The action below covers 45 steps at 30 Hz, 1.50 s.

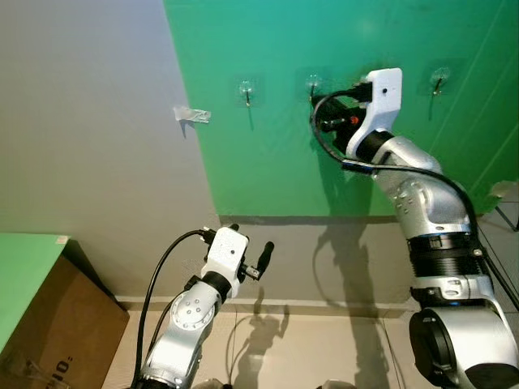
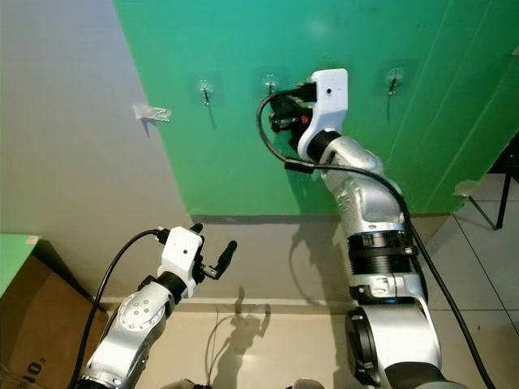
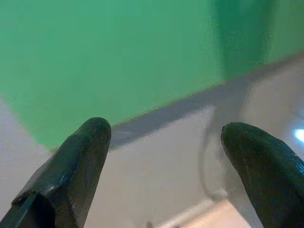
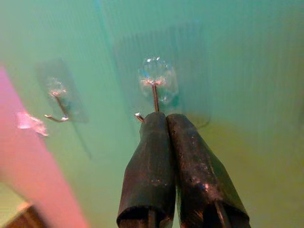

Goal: Hang keys on a hook

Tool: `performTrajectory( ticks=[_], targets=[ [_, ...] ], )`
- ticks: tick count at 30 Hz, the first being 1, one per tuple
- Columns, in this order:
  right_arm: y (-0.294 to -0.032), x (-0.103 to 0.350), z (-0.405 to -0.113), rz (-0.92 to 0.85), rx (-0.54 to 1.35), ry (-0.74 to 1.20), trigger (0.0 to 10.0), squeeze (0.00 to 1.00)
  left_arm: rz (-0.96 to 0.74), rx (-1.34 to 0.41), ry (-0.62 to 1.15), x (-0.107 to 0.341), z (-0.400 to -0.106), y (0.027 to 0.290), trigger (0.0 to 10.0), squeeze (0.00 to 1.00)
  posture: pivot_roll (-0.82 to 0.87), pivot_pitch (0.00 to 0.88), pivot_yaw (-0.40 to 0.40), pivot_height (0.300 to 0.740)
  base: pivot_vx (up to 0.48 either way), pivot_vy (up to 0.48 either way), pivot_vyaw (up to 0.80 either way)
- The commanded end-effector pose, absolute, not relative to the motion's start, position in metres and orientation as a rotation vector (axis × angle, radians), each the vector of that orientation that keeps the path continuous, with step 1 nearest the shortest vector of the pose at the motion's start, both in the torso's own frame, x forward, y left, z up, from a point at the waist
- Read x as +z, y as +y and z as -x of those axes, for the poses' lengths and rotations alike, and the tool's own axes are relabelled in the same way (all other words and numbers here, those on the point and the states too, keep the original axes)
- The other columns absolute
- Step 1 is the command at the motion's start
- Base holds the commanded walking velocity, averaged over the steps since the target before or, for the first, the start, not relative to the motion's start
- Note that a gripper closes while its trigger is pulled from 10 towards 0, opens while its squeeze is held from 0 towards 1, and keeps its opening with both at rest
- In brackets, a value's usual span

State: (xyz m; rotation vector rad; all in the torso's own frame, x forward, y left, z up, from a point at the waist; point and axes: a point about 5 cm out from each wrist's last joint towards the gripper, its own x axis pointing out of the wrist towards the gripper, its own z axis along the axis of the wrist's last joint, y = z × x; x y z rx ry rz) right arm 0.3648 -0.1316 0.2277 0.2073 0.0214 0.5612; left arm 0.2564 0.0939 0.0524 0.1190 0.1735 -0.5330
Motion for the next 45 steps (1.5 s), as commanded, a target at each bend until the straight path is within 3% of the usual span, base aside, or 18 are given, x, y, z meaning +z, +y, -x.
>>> performTrajectory(
  ticks=[1, 10, 23, 34, 45],
  targets=[
    [-0.136, 0.235, -0.357, -0.263, 0.642, 0.051, 0.0, 0.00, -0.121, -0.620, 0.146, 0.068, -0.264, 0.096, 10.0, 0.00, -0.20, 0.011, 0.075, 0.740, 0.000, 0.000, 0.00],
    [-0.142, 0.257, -0.335, -0.334, 0.898, 0.106, 0.0, 0.00, -0.195, -0.915, 0.103, 0.137, -0.291, 0.129, 10.0, 0.00, -0.23, 0.005, 0.082, 0.740, 0.000, 0.000, 0.00],
    [-0.138, 0.253, -0.307, -0.297, 1.144, 0.189, 0.0, 0.00, -0.174, -1.258, 0.192, 0.174, -0.277, 0.140, 10.0, 0.00, -0.26, 0.000, 0.101, 0.740, 0.000, 0.000, 0.00],
    [-0.138, 0.233, -0.291, -0.204, 1.249, 0.259, 0.0, 0.00, -0.064, -1.373, 0.199, 0.183, -0.269, 0.127, 10.0, 0.00, -0.27, 0.004, 0.112, 0.740, 0.000, 0.000, 0.00],
    [-0.129, 0.236, -0.291, -0.152, 1.257, 0.223, 0.0, 0.00, -0.051, -1.267, 0.091, 0.190, -0.280, 0.112, 10.0, 0.00, -0.26, 0.001, 0.109, 0.740, 0.000, 0.000, 0.00]
  ],
)
